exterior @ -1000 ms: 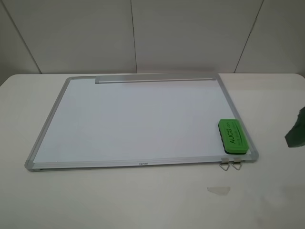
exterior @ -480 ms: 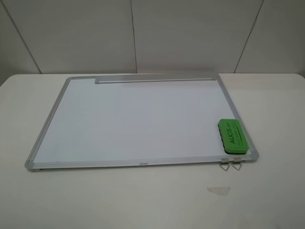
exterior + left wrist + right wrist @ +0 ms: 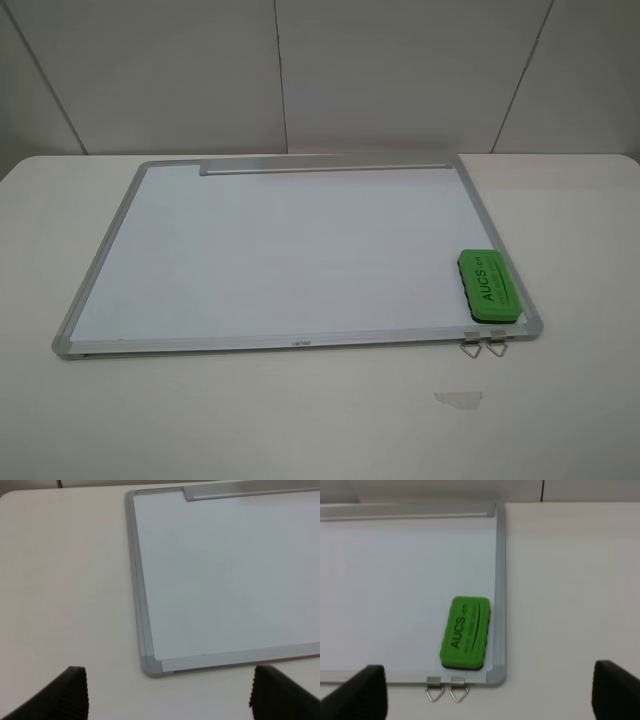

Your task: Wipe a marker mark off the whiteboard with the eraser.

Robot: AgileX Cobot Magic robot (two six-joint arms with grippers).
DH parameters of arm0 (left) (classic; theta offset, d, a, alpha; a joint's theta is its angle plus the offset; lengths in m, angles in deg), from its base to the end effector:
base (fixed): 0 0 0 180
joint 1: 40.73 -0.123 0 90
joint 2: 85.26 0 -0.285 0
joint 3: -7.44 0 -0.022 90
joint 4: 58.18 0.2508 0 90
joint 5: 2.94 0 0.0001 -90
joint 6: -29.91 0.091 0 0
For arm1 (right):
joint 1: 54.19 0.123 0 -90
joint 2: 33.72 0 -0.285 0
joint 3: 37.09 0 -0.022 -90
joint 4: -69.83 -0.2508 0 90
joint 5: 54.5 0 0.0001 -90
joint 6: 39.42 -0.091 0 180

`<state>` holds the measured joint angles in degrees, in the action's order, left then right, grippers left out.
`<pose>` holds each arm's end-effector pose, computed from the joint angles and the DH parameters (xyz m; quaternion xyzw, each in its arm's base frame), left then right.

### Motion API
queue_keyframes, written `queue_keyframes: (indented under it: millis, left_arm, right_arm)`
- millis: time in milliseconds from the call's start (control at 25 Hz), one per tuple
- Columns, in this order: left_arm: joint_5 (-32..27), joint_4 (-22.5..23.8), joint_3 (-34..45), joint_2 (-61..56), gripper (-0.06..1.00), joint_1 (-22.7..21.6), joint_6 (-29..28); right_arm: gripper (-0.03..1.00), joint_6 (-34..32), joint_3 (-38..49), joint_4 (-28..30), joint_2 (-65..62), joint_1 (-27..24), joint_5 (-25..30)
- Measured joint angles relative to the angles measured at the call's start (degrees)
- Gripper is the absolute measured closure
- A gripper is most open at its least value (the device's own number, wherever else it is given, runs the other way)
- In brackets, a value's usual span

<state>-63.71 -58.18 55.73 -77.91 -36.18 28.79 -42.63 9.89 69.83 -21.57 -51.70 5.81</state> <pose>-0.0066 0.0005 0.2786 0.0254 0.8496 -0.0261 0.5262 0.0046 0.0002 0.2857 0.0054 0.8636 0.0251 0.5036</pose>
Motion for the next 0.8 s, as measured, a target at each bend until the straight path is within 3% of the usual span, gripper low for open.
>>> queue_keyframes:
  millis: [800]
  left_arm:
    - [0.0, 0.0, 0.0, 0.0, 0.26, 0.0, 0.0]
  right_arm:
    - [0.15, 0.0, 0.06, 0.0, -4.58, 0.0, 0.07]
